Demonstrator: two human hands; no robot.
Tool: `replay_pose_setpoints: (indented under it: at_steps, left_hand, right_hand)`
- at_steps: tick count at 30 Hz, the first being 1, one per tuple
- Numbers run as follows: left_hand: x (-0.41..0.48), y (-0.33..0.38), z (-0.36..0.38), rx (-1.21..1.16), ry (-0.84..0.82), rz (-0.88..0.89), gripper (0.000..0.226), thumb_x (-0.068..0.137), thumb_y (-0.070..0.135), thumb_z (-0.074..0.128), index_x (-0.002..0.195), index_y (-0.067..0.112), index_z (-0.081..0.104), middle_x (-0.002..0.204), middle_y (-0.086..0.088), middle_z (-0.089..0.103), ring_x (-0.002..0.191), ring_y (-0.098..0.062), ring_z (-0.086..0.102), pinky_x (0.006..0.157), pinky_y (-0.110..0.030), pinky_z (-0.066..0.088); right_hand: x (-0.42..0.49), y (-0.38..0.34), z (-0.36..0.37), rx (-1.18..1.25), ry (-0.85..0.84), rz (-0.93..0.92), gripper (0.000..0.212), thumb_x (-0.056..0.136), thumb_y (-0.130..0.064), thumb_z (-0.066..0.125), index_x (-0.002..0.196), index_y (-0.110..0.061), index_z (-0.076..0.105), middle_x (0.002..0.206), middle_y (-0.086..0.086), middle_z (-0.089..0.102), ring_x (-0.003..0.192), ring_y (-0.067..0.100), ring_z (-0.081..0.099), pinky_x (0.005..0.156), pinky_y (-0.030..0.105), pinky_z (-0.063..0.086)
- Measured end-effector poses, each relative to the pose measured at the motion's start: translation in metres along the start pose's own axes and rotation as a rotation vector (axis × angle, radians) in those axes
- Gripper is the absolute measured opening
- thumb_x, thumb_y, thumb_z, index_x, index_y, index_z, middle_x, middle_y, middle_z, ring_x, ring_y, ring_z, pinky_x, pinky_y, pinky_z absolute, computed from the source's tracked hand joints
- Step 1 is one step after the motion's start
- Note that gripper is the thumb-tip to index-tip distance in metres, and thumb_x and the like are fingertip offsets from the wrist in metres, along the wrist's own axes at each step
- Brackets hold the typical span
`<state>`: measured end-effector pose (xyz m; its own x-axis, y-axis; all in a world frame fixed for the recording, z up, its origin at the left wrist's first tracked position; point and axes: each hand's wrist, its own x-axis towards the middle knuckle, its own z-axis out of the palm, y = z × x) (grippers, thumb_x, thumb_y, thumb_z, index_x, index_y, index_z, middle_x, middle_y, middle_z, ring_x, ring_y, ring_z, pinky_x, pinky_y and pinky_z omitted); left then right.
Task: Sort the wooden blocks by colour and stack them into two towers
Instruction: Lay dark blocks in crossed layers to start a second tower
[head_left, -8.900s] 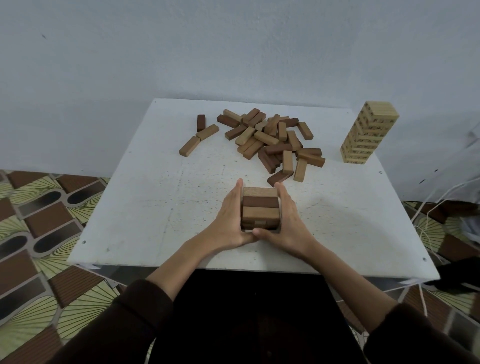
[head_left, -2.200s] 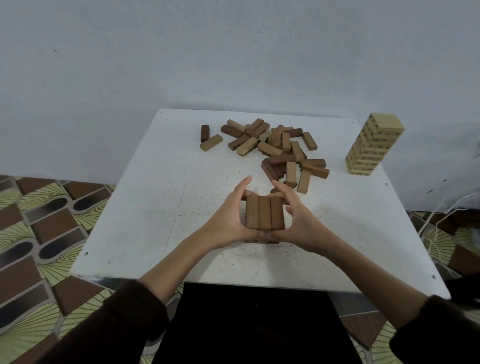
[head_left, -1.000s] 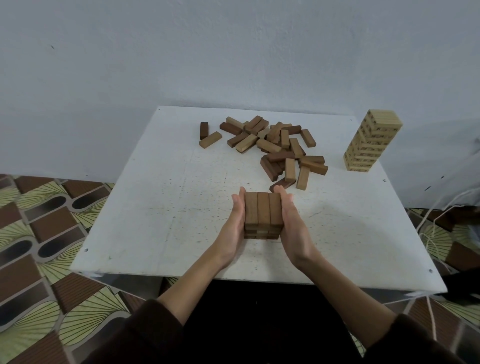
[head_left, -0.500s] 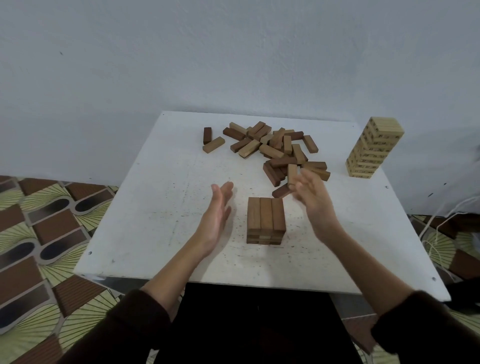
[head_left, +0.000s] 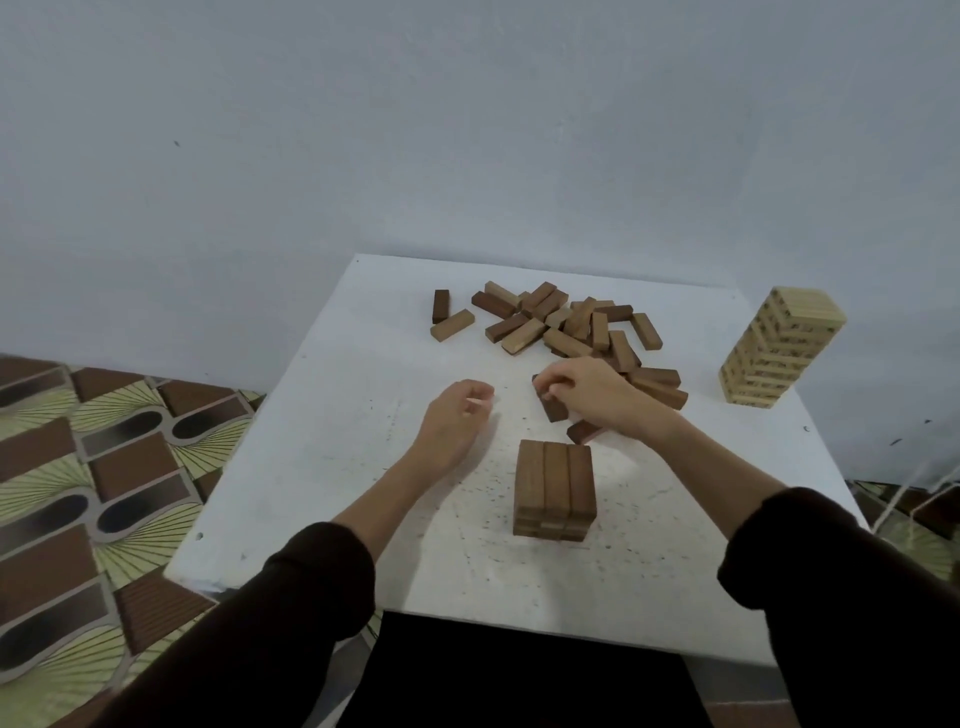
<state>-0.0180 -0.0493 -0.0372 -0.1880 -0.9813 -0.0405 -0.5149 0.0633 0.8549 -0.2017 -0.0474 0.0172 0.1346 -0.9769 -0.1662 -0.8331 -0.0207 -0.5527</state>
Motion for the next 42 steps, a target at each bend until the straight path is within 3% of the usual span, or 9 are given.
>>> replay_pose_setpoints:
  at_steps: [3, 5, 9, 16, 19, 26, 31, 34, 42]
  left_hand:
    - [0.009, -0.008, 0.006, 0.08, 0.005, 0.047, 0.023, 0.095, 0.009, 0.053, 0.117, 0.013, 0.057, 0.12, -0.001, 0.054, 0.093, -0.003, 0.049, 0.074, -0.001, 0.037]
    - [0.015, -0.007, 0.006, 0.127, -0.068, 0.098, 0.027, 0.093, 0.006, 0.054, 0.12, 0.009, 0.058, 0.123, -0.005, 0.053, 0.105, -0.01, 0.049, 0.087, -0.01, 0.038]
    - [0.029, 0.0, 0.012, 0.389, -0.205, 0.303, 0.039, 0.093, 0.016, 0.055, 0.132, 0.014, 0.052, 0.14, -0.001, 0.045, 0.13, -0.019, 0.036, 0.106, -0.026, 0.025]
    - [0.034, 0.006, 0.018, 0.433, -0.254, 0.419, 0.057, 0.087, 0.03, 0.064, 0.137, 0.013, 0.044, 0.145, -0.005, 0.036, 0.126, -0.024, 0.033, 0.104, -0.036, 0.035]
    - [0.039, 0.005, 0.017, 0.469, -0.271, 0.398, 0.068, 0.083, 0.043, 0.068, 0.139, 0.016, 0.042, 0.149, -0.004, 0.032, 0.127, -0.024, 0.031, 0.104, -0.039, 0.035]
    - [0.049, 0.009, 0.025, 0.548, -0.223, 0.37, 0.055, 0.081, 0.047, 0.068, 0.124, 0.019, 0.052, 0.129, -0.003, 0.046, 0.116, -0.022, 0.036, 0.095, -0.034, 0.037]
    - [0.047, 0.001, 0.013, 0.496, -0.208, 0.368, 0.045, 0.083, 0.039, 0.068, 0.124, 0.022, 0.058, 0.128, -0.006, 0.046, 0.118, -0.023, 0.034, 0.101, -0.043, 0.036]
    - [0.046, -0.005, 0.005, 0.556, -0.179, 0.356, 0.04, 0.086, 0.035, 0.064, 0.125, 0.032, 0.058, 0.145, -0.006, 0.03, 0.128, -0.029, 0.022, 0.104, -0.043, 0.025]
    - [0.044, -0.009, 0.001, 0.5, -0.1, 0.209, 0.06, 0.082, 0.034, 0.071, 0.136, 0.027, 0.046, 0.145, -0.007, 0.021, 0.128, -0.031, 0.021, 0.106, -0.04, 0.028]
  right_hand:
    - [0.008, 0.01, -0.005, -0.087, 0.123, 0.023, 0.031, 0.091, 0.007, 0.039, 0.104, -0.002, 0.066, 0.107, 0.008, 0.064, 0.094, 0.022, 0.059, 0.079, 0.029, 0.048]
    - [0.01, 0.018, -0.008, -0.198, 0.123, 0.075, 0.033, 0.086, 0.012, 0.039, 0.1, 0.0, 0.066, 0.103, 0.015, 0.064, 0.088, 0.026, 0.06, 0.072, 0.032, 0.048]
    - [0.009, 0.026, -0.006, -0.305, 0.034, 0.078, 0.039, 0.087, 0.011, 0.042, 0.118, -0.003, 0.062, 0.114, 0.012, 0.062, 0.1, 0.024, 0.059, 0.086, 0.032, 0.051]
    - [0.012, 0.032, 0.0, -0.199, -0.066, -0.122, 0.045, 0.086, 0.01, 0.042, 0.12, -0.013, 0.062, 0.117, 0.007, 0.061, 0.108, 0.023, 0.056, 0.092, 0.04, 0.047]
    - [0.012, 0.031, -0.007, -0.205, -0.117, -0.128, 0.042, 0.079, 0.008, 0.053, 0.115, -0.012, 0.062, 0.113, 0.002, 0.057, 0.111, 0.019, 0.048, 0.09, 0.03, 0.042]
    - [0.012, 0.029, -0.009, -0.742, -0.251, -0.236, 0.029, 0.086, -0.018, 0.061, 0.115, -0.023, 0.055, 0.112, -0.002, 0.047, 0.106, 0.017, 0.035, 0.078, 0.027, 0.024]
    - [0.018, 0.027, -0.011, -0.366, -0.166, -0.157, 0.015, 0.085, -0.017, 0.062, 0.1, -0.017, 0.058, 0.099, -0.002, 0.052, 0.096, 0.014, 0.045, 0.081, 0.031, 0.042]
    - [0.02, 0.021, -0.011, -0.021, -0.058, -0.079, 0.014, 0.085, -0.01, 0.061, 0.096, -0.01, 0.053, 0.092, 0.005, 0.056, 0.077, 0.016, 0.056, 0.067, 0.029, 0.048]
    - [0.041, 0.015, 0.009, -0.037, 0.016, 0.027, 0.033, 0.092, -0.023, 0.059, 0.119, -0.004, 0.054, 0.097, 0.006, 0.058, 0.085, 0.015, 0.053, 0.073, 0.024, 0.042]
